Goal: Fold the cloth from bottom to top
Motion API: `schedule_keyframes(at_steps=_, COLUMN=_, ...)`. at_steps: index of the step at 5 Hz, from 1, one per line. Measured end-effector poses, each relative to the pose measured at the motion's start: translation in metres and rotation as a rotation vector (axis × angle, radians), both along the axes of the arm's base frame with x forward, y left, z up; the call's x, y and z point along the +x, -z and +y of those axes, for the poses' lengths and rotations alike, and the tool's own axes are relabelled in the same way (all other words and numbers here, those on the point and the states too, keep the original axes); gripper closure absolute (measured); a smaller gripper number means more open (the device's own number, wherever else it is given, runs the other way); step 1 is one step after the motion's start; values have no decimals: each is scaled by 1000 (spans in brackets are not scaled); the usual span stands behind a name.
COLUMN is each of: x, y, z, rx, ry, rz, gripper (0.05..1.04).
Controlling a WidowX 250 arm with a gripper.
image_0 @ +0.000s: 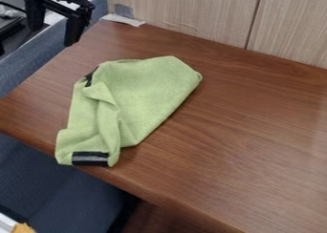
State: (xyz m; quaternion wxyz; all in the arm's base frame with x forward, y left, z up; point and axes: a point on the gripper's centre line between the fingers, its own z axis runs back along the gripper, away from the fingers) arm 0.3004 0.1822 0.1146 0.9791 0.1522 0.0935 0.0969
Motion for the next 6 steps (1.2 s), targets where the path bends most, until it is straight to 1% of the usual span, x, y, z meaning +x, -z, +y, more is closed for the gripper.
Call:
schedule_keyframes(at_steps=1, x=-2, y=12, z=-2, rx=-16, ry=-7, rz=34, gripper=83)
schedule_keyframes(at_steps=2, x=-20, y=25, z=-15, rx=-59, ry=-47, rz=68, gripper=83)
schedule_keyframes(at_steps=3, x=-40, y=19, z=-26, rx=-90, ry=-79, rz=50, gripper=83)
schedule_keyframes(at_steps=4, x=-63, y=22, z=-38, rx=-137, ry=-90, rz=13, gripper=83)
schedule_keyframes(at_steps=5, x=-80, y=32, z=-61, rx=-177, ry=-28, rz=-26, gripper=83)
schedule_keyframes(at_steps=6, x=-86, y=42, z=-86, rx=-194, ry=136, rz=-109, gripper=83)
